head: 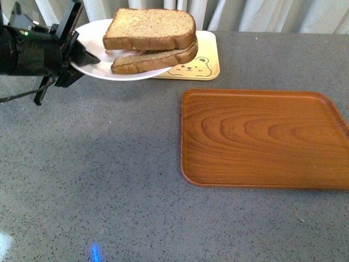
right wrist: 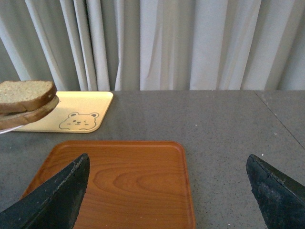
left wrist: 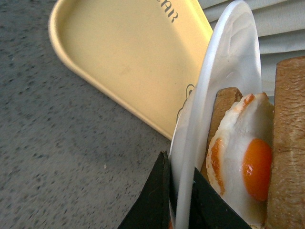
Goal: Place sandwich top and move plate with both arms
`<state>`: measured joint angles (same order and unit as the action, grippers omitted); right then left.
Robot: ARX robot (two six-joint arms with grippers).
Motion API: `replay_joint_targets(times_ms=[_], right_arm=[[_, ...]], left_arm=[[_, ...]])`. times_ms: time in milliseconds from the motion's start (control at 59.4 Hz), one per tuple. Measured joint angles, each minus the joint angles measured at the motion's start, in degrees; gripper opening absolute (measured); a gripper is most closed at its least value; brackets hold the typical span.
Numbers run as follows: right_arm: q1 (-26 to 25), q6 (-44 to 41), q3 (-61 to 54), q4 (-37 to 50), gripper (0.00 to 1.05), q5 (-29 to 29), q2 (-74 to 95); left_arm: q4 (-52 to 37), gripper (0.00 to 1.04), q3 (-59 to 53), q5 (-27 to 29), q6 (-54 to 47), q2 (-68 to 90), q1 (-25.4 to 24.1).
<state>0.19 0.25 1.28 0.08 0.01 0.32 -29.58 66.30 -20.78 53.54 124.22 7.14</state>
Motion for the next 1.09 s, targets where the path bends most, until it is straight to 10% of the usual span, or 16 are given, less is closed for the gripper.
replay_joint_targets(times_ms=[1094], right_arm=[[0.00, -0.02, 0.00, 0.00, 0.96, -0.02, -0.02]], left_arm=[[26.34, 0.02, 53.59, -0.26, -5.11, 31.74, 2.23]])
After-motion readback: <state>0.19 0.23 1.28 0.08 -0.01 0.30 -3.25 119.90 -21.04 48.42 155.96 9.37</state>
